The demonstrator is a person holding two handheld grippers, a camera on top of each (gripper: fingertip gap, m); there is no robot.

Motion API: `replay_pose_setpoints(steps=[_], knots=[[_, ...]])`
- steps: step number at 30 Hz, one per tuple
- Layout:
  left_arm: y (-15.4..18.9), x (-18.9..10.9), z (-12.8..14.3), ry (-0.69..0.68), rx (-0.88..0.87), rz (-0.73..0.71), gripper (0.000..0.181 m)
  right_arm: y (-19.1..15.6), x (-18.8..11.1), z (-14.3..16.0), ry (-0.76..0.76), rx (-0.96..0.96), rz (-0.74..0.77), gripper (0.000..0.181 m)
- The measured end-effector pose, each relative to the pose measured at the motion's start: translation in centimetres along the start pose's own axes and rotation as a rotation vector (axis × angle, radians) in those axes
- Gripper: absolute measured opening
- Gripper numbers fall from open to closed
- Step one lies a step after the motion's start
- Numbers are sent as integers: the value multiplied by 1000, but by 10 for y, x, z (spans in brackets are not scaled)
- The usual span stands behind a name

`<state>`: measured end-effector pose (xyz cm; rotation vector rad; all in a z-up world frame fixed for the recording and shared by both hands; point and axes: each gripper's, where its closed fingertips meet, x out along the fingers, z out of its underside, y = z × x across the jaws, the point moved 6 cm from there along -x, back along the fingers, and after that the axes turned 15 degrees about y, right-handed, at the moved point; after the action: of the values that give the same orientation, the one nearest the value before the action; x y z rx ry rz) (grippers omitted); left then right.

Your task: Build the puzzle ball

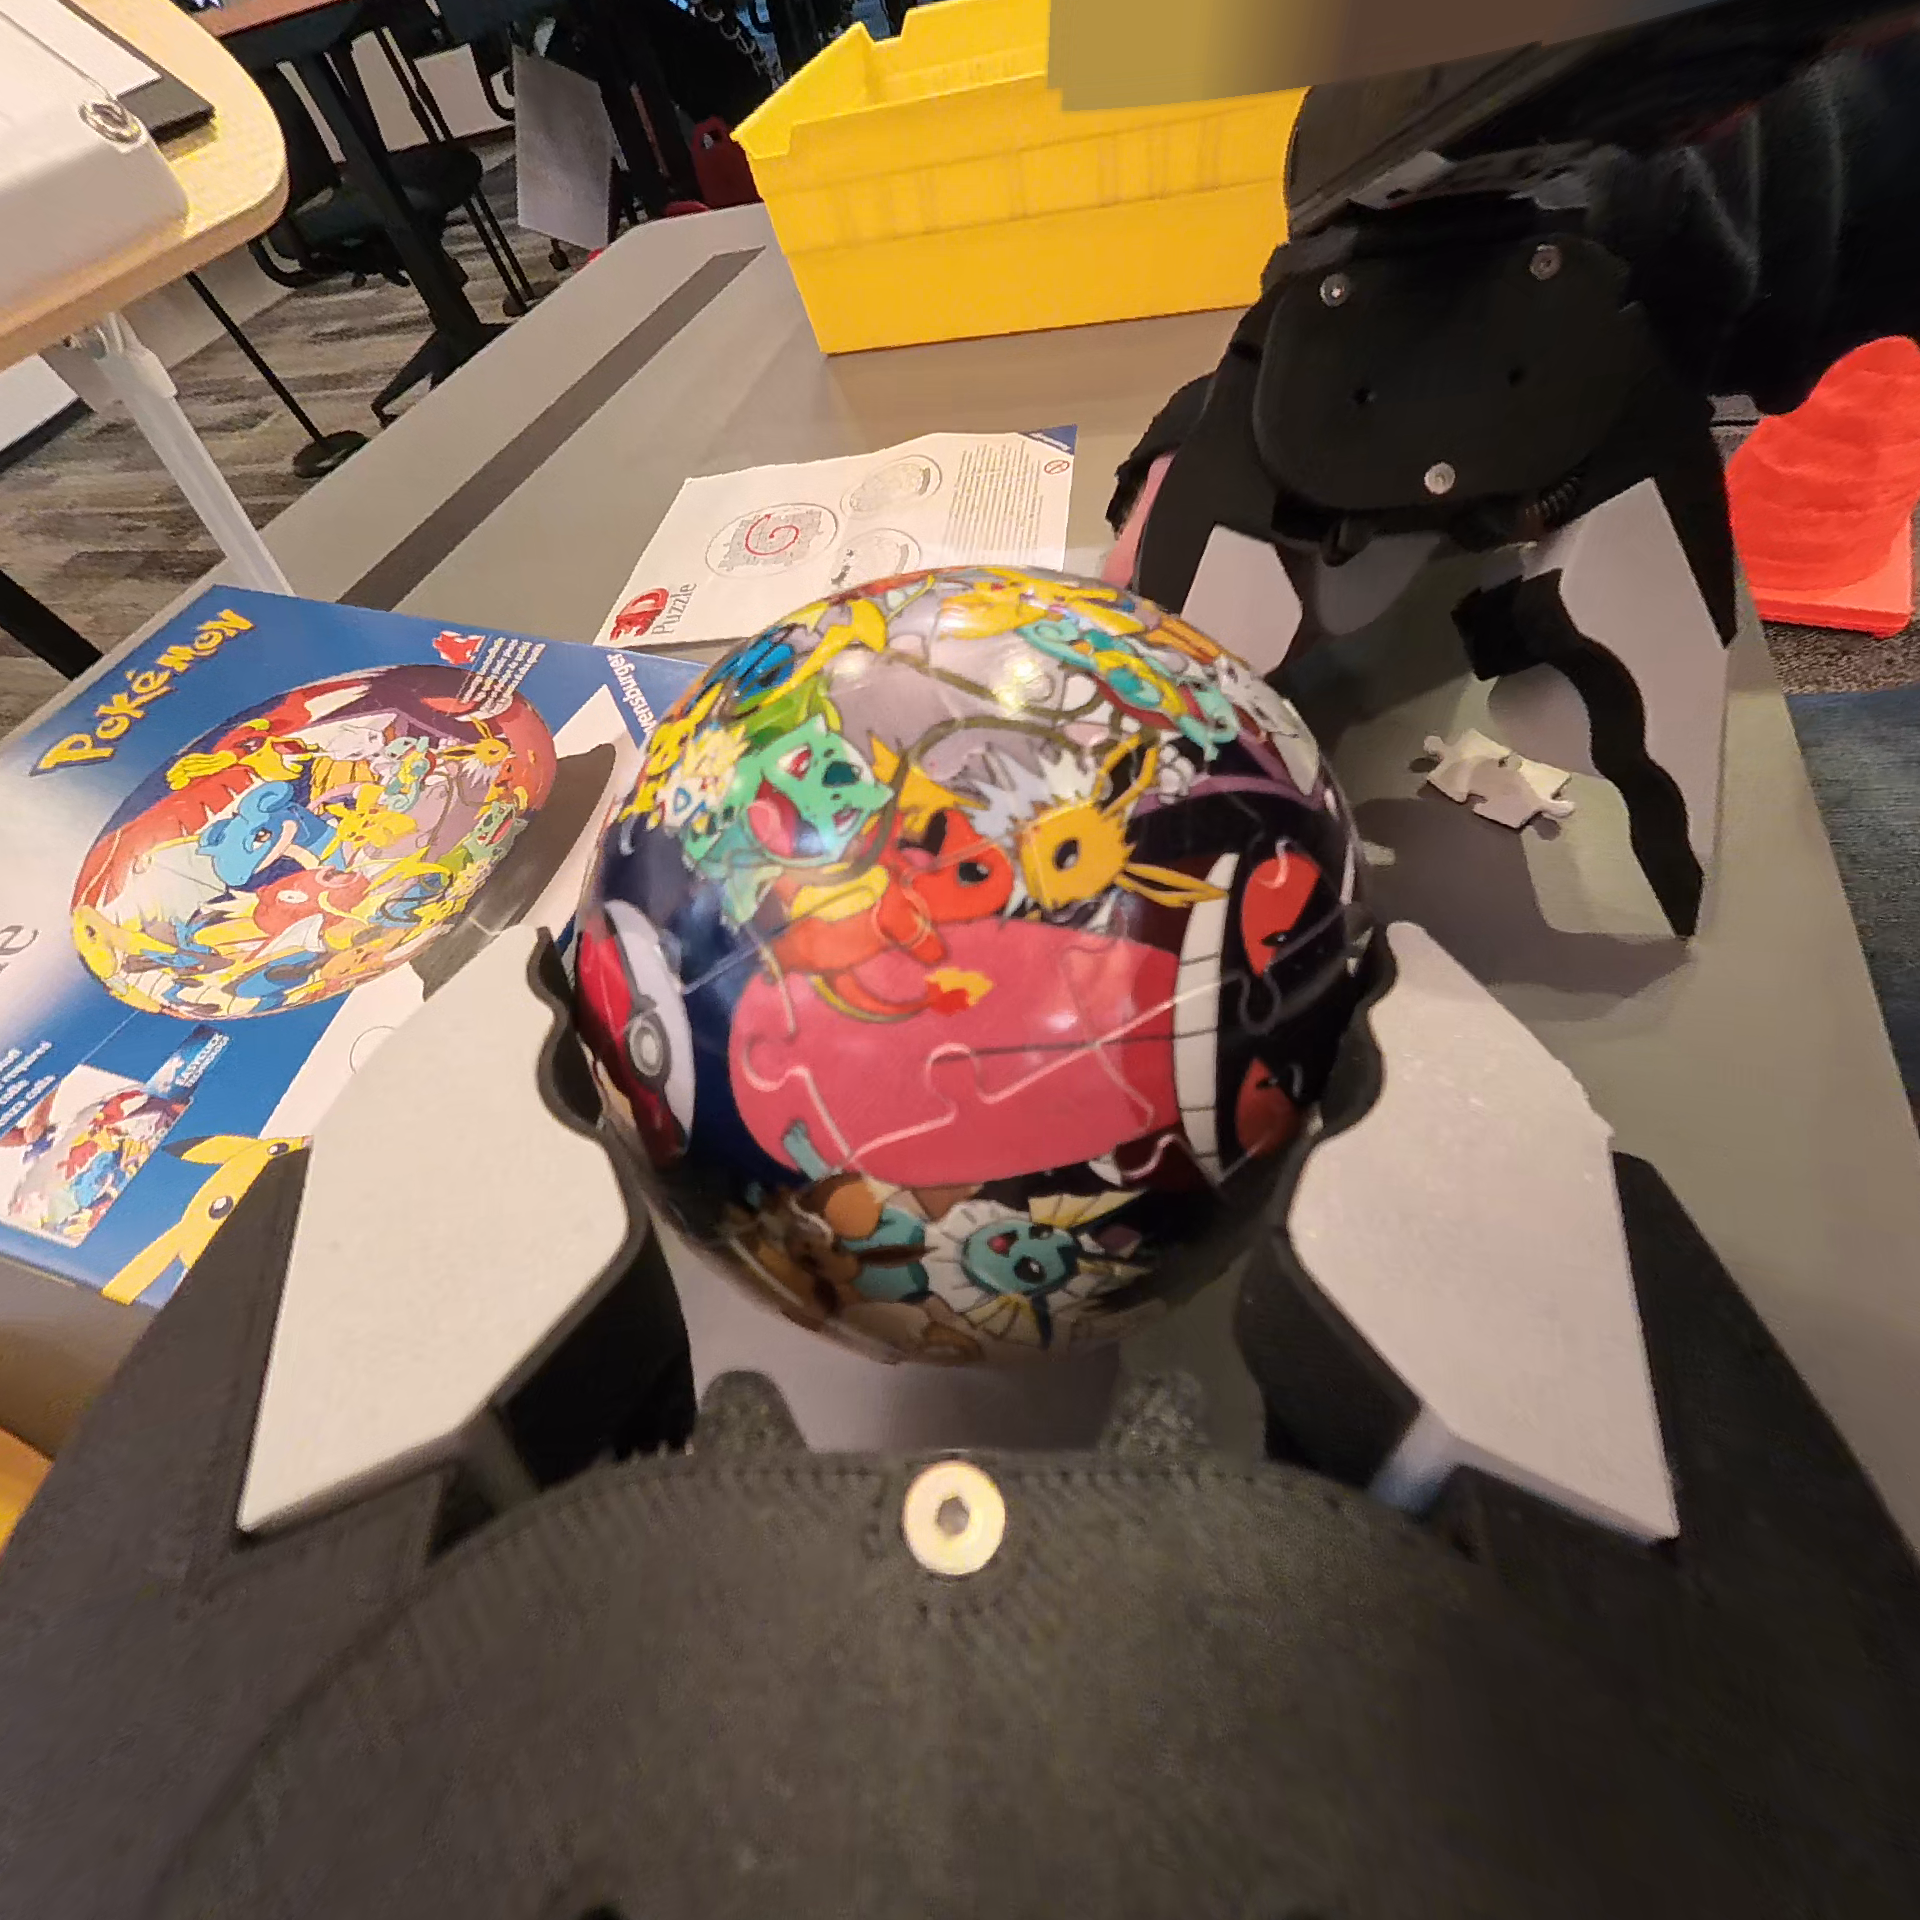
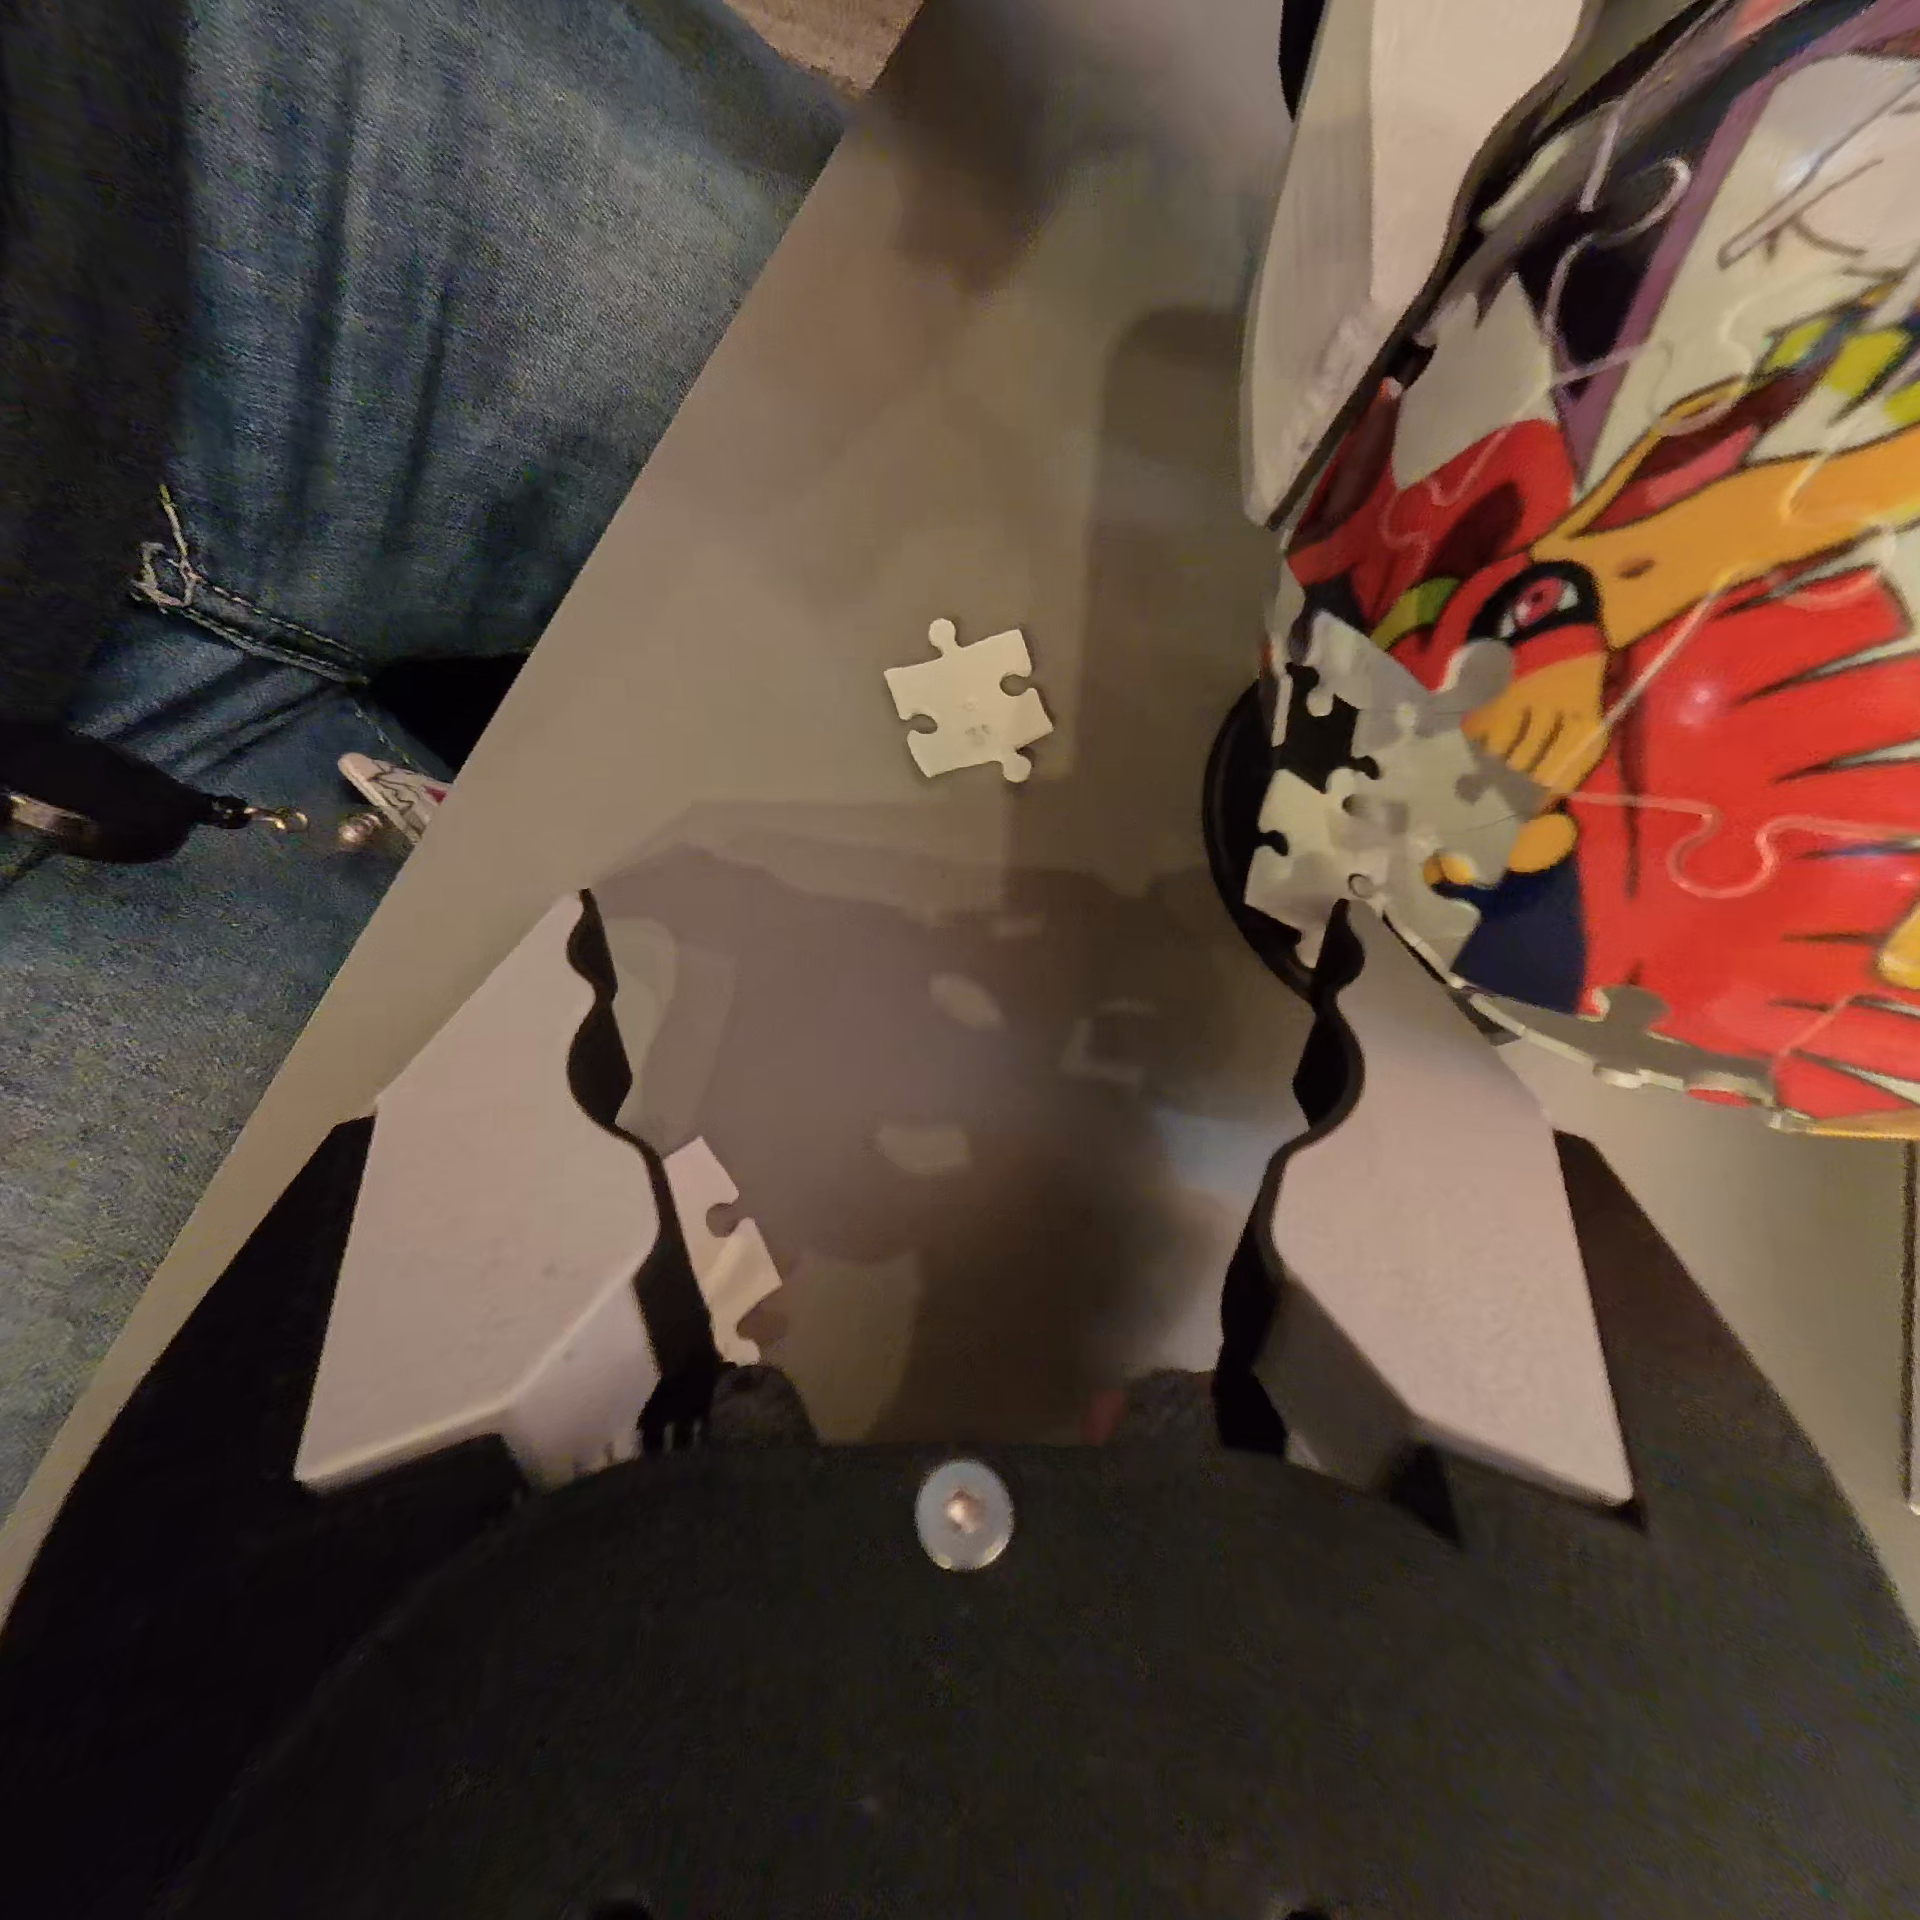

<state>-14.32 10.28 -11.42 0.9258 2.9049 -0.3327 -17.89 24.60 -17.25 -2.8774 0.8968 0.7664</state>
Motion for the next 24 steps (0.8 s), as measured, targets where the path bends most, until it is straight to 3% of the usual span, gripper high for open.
replay_pose_setpoints(steps=[16, 24], knots=[[-3, -3, 0, -44, -3, 13, 136, -14, -1, -15, 12, -36, 72, 125], [-5, -8, 0, -69, -2, 43, 136, -26, 31, -26, -27, -108, 78, 126]])
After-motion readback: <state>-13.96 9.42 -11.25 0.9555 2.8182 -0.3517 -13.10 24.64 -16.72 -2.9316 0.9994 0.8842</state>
